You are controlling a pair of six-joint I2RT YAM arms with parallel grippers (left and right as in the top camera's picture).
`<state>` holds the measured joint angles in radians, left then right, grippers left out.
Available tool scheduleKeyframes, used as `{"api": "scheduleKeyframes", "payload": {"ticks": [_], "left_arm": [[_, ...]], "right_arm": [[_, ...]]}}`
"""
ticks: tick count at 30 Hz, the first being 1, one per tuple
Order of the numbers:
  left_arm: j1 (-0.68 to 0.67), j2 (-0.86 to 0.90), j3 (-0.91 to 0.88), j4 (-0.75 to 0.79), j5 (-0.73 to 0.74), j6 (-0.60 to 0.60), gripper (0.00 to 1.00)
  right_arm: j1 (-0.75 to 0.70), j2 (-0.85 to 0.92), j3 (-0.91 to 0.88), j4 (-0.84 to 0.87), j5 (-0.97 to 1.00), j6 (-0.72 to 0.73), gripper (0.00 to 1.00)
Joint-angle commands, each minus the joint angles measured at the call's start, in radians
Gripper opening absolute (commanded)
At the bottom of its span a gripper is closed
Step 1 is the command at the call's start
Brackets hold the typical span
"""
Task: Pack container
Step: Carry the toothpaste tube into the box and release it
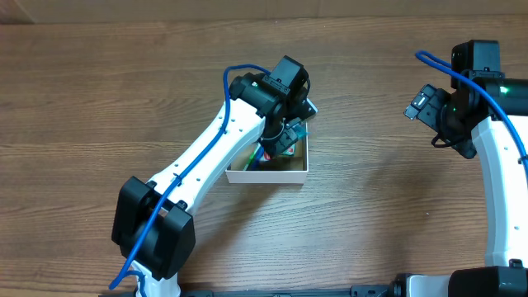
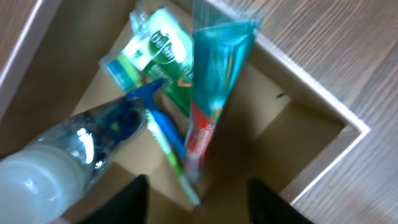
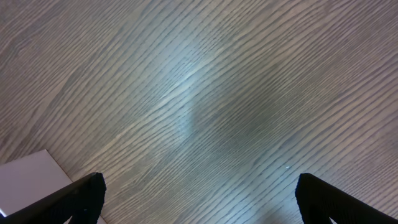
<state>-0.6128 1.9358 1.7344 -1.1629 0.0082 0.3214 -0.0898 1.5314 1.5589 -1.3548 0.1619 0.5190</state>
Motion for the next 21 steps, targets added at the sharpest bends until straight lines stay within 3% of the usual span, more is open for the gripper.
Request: {"api": "scheduleKeyframes", "payload": {"ticks": [1,6,12,16,21], "left_arm": [[0.006,-0.02,0.002,-0.023,-0.074,0.012,1.0],[0.006,-0.079,0.045,-0.047,-0.12,-0.061,1.0],[0.057,-0.289,0.069,0.02,-0.17,-0.148,1.0],[0.171,-0.384,0.069,0.086,-0.173,-0.292,1.0],[0.34,-0.41,0.069,0.087,-0.172,-0.558,1.0]], "right_arm": [[0.0,-0.001,-0.002,-0.005,0.013,-0.003,1.0],[0.0,-0.001,-0.002,-0.005,0.013,-0.003,1.0],[0.006,-0.001,-0.002,0.034,0.0,-0.074,1.0],[0.042,-0.002,0.003,0.12,-0.035,-0.159,1.0],[0.123,-0.006,0.013,0.299,-0.033,-0.264,1.0]]}}
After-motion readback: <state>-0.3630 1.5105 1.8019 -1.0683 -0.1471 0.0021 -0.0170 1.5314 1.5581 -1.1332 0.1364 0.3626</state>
